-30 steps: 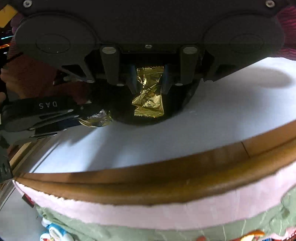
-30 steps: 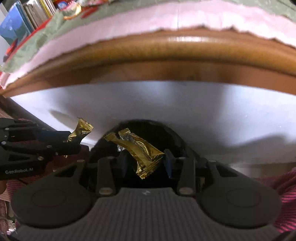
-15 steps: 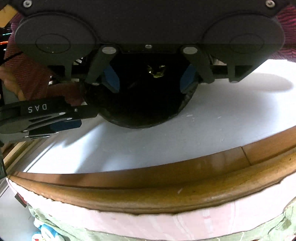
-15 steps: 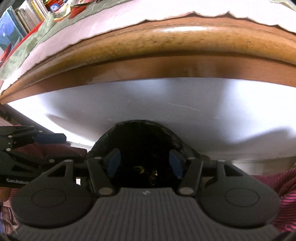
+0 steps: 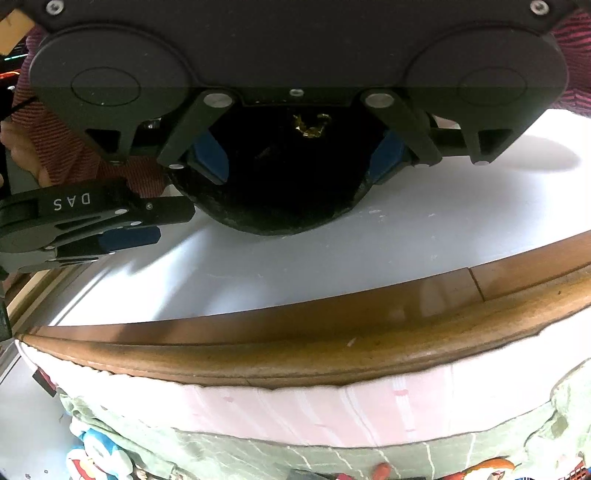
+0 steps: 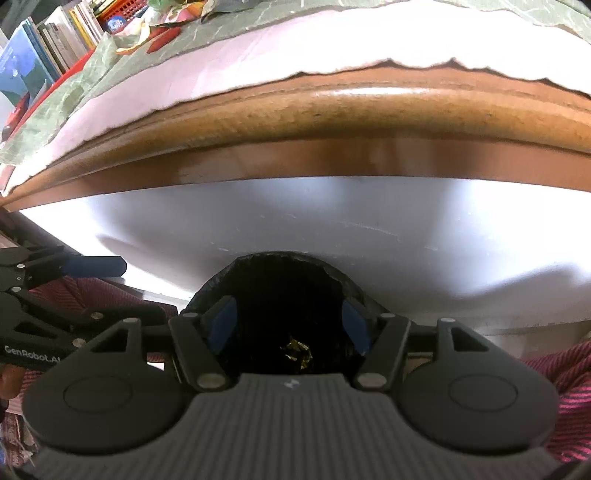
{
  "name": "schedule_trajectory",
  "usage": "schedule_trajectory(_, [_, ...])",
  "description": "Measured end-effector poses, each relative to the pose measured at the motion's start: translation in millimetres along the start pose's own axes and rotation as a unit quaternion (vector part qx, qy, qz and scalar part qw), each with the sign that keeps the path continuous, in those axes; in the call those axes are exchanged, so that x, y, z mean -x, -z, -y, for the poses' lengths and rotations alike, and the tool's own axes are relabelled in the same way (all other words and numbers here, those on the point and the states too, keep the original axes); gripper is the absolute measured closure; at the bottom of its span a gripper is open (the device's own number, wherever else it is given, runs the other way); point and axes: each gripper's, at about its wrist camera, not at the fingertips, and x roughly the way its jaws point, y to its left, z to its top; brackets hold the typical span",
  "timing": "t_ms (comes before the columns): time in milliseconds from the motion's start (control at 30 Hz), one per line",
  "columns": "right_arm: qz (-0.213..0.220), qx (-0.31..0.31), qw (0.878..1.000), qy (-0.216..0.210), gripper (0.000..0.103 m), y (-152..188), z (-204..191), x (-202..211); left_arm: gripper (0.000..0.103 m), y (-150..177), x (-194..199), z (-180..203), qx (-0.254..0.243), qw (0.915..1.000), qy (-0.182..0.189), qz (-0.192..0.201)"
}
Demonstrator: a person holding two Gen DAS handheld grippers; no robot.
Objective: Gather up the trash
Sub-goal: 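Open both tools to drop the gold items into the bin, then raise both tools back over the snack pile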
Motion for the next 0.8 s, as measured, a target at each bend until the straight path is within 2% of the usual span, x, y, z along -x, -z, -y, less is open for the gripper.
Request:
schedule_trajectory(200, [0.007,0.015,1.0,-0.006,0.026,0,-5,9,0.02,-2,11,1,-0.002,0.9999,0.001,0.015])
schedule_trajectory(267, [0.008,0.038,0.999,-0.022,0.024,-2,-8,16,0.02,-2,24,4,-0.014,0.9995,0.007,0.026])
schedule_trajectory(333, [0.019,0.064,0.997,-0.042,0.021,-6,-13,31,0.02,-5,40,5,-0.026,0.9984,0.019,0.046])
schedule_trajectory(433, [0.061,0.099,0.992,-0.056,0.017,-18,-18,61,0.015,-14,70,3,-0.035,0.9946,0.033,0.091])
schedule_trajectory(567, [0.132,0.117,0.983,-0.057,0.014,-39,-18,93,0.004,-32,101,0,-0.027,0.984,0.009,0.176])
schedule_trajectory(667, [0.183,0.119,0.975,-0.036,0.014,-56,-17,103,0.003,-45,109,-1,-0.017,0.9686,-0.048,0.243])
schedule_trajectory(733, [0.207,0.108,0.972,-0.019,0.014,-70,-15,104,0.001,-57,109,0,-0.016,0.9584,-0.075,0.275])
schedule_trajectory(800, [0.225,0.092,0.97,-0.012,0.014,-87,-13,102,0.0,-69,102,0,-0.017,0.9544,-0.078,0.288])
